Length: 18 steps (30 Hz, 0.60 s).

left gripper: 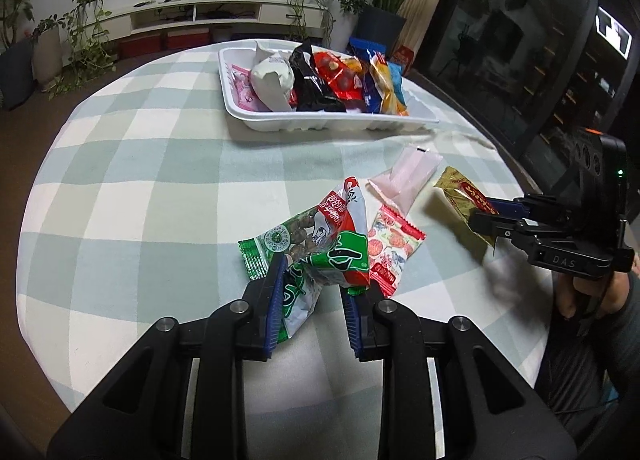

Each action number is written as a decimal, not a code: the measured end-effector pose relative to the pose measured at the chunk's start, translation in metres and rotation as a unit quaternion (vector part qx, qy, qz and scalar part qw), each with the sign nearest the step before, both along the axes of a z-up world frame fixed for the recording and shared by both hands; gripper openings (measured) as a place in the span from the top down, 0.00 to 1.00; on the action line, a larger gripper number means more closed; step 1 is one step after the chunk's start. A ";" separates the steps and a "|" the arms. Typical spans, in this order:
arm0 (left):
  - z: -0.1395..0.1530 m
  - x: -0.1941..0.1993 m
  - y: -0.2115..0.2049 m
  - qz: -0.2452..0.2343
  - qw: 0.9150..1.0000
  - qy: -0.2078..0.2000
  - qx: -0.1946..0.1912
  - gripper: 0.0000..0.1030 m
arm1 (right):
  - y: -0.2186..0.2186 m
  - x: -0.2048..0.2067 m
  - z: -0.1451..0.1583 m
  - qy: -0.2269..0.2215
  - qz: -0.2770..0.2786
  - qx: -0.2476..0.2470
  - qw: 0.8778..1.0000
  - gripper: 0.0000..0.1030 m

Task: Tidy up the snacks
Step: 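Grasp the green nut pack with the left gripper while the right grasps the gold wrapper, then lift both held snacks and carry them over the white tray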

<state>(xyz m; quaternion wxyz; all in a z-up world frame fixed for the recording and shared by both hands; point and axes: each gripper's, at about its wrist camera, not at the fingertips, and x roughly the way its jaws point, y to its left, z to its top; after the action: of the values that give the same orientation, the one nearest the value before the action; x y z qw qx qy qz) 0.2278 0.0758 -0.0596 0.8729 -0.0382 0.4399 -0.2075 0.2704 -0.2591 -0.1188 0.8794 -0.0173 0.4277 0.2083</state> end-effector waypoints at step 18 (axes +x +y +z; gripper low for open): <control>0.093 0.040 0.023 0.034 0.997 -0.058 -0.046 0.77 | -0.063 0.049 0.080 -0.052 -0.090 0.046 0.993 0.68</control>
<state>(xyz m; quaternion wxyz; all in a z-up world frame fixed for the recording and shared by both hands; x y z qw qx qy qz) 0.2676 0.0984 0.0330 0.9007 -0.0812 0.3770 -0.2001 0.3194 -0.3220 -0.0391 0.9157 0.0511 0.3709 0.1462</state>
